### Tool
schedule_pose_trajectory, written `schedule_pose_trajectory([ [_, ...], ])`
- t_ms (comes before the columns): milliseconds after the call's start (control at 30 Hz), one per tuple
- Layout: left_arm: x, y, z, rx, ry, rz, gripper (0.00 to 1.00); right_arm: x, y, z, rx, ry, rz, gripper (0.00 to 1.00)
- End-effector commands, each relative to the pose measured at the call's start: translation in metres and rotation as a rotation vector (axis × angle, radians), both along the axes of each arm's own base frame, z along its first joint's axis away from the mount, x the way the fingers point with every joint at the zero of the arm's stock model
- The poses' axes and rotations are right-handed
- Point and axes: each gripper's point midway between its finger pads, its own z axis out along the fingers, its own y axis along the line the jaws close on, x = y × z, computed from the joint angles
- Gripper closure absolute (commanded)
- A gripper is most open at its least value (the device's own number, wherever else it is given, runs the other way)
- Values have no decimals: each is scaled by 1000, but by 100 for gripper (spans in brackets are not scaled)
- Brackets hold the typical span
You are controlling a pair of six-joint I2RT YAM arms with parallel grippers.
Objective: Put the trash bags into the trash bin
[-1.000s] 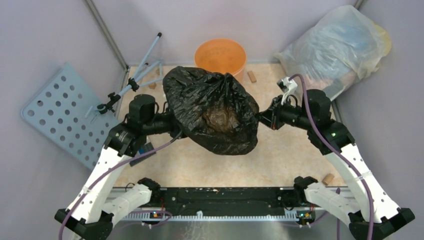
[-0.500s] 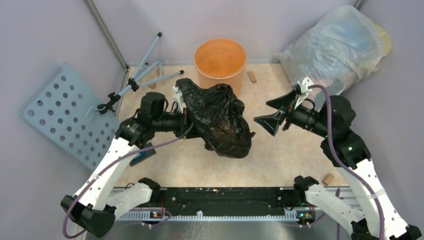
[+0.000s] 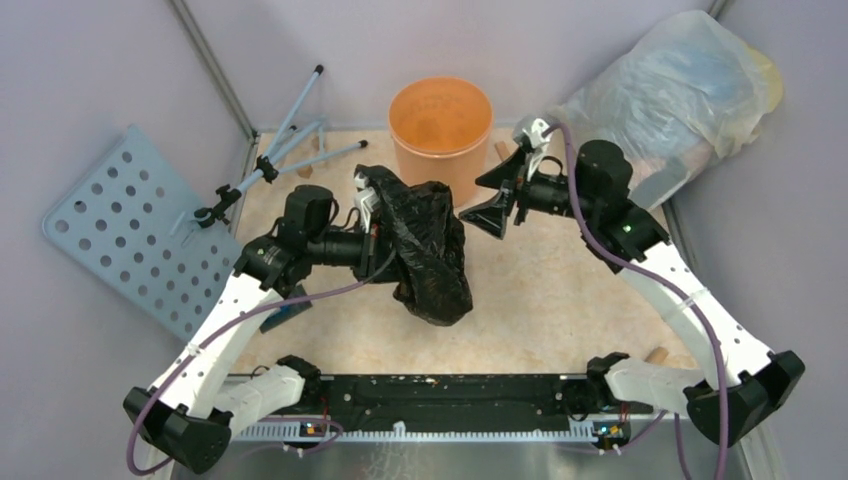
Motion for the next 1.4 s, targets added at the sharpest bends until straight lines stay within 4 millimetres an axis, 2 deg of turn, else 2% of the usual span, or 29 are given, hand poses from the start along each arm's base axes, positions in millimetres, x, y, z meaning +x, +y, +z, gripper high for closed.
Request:
schedule_pose_trajectory([
  [0, -4, -3, 6, -25, -54, -70, 100, 4, 16, 37, 40, -149, 39, 13],
  [200, -8, -2, 13, -30, -80, -92, 100, 19, 25, 21, -33, -82, 39, 19],
  [467, -11, -2, 20, -44, -89, -100, 100, 19, 17, -12, -111, -95, 25, 11],
  [667, -14, -1, 25, -54, -100, -106, 100, 25, 29, -31, -129, -38, 81, 12],
  [733, -16, -1, 27, -59, -103, -111, 100, 26, 35, -30, -107, -27, 102, 18],
  [800, -16, -1, 26, -60, -101, -112, 100, 20, 42, -24, -64, -24, 156, 30],
  [867, -16, -1, 25, -55, -102, -109, 100, 12, 47, -15, -10, -1, 202, 53],
  [933, -14, 0, 22, -46, -100, -100, 100, 14, 48, -10, 22, 23, 188, 86],
  [967, -13, 1, 21, -37, -99, -90, 100, 18, 47, -8, 28, 33, 160, 98],
  [1100, -10, 5, 15, 1, -88, -52, 100, 58, 22, -2, 56, 100, -69, 100],
  [1200, -11, 7, 15, 14, -89, -40, 100, 99, -18, -4, 97, 190, -309, 100],
  [1367, -16, 10, 15, 14, -84, -38, 100, 135, -62, -20, 104, 263, -553, 100],
])
